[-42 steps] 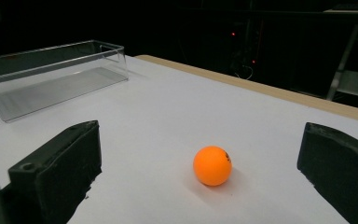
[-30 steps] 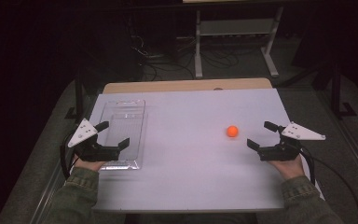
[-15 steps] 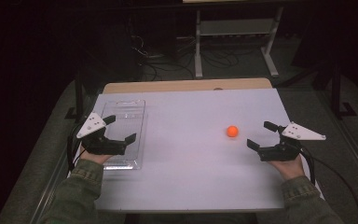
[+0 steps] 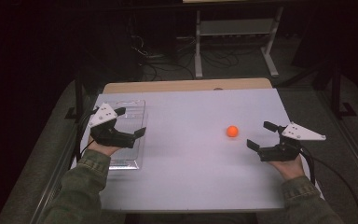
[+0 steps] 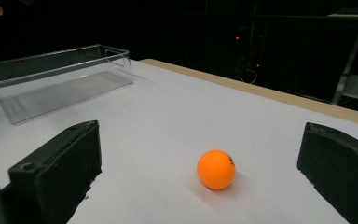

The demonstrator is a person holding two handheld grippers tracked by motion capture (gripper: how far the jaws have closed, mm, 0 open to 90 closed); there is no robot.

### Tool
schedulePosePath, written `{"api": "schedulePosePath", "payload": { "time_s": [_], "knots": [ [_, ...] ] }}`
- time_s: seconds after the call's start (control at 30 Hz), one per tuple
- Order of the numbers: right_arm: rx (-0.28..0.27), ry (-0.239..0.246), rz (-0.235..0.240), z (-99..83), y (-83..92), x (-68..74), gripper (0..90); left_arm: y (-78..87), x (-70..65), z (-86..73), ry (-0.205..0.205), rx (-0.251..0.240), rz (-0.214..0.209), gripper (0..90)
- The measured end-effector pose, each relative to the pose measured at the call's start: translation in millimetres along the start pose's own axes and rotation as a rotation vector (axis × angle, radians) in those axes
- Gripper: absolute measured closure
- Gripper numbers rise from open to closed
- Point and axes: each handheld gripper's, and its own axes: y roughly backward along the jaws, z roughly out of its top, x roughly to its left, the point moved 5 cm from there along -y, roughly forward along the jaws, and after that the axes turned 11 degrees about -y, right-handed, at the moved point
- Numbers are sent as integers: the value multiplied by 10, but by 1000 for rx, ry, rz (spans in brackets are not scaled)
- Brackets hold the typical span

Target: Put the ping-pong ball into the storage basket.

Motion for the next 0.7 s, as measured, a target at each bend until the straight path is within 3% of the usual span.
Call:
{"api": "schedulePosePath", "payload": {
  "time_s": [0.23, 0.7],
  "knots": [
    [4, 0, 2, -8, 0, 4, 0, -91, 25, 84, -6, 16, -9, 0],
    [-8, -10, 3, 4, 19, -4, 0, -234, -54, 259, -55, 41, -68, 0]
  ]
}}
